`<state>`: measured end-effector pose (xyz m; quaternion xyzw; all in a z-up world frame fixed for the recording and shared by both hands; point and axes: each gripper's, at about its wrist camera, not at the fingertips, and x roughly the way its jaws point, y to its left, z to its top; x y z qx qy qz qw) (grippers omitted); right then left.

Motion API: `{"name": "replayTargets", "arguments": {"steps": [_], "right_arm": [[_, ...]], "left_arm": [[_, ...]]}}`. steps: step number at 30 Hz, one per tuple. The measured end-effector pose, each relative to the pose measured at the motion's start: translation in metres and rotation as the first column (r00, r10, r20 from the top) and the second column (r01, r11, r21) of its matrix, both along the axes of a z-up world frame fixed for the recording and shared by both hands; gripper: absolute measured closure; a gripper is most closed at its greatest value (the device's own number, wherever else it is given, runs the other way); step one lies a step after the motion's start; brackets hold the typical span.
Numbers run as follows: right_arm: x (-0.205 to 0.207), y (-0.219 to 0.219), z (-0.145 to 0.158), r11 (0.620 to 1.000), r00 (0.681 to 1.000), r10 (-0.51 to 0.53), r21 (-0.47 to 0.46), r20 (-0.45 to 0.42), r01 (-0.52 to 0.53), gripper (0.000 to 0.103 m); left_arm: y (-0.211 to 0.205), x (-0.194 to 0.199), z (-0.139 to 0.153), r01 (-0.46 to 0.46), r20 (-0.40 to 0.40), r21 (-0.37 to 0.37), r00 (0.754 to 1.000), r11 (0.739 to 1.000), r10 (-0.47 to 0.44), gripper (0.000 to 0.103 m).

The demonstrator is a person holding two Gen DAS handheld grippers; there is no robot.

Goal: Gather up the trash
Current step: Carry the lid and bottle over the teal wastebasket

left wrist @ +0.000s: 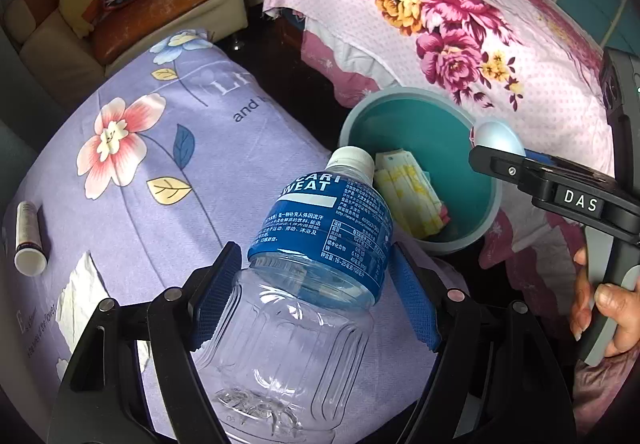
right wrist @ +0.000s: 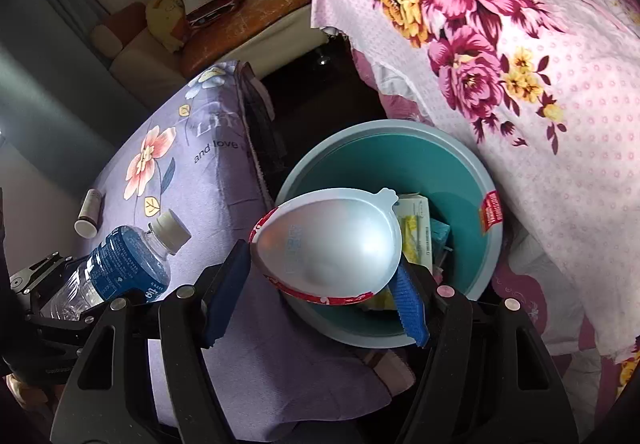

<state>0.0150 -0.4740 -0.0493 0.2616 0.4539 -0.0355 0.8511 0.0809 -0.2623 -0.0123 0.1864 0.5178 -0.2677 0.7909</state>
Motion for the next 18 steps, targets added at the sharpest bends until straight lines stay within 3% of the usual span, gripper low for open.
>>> {"name": "replayTargets", "arguments": {"steps": [7, 18], "right_arm": [[-0.020, -0.047, -0.012, 0.996, 0.996, -0.083, 0.012, -0.014, 0.084, 0.039], [-0.023, -0.064, -0.025, 0.994, 0.994, -0.107, 0.032, -0.035, 0.108, 0.039]], "left_arm": [[-0.053, -0.007, -0.013, 0.089, -0.011, 0.027, 0.996, 0.996, -0.088, 0.027], [-0.101, 0.002, -0.029, 0.139, -0.028, 0.052, 0.990, 0.989, -0.137, 0.027]]}}
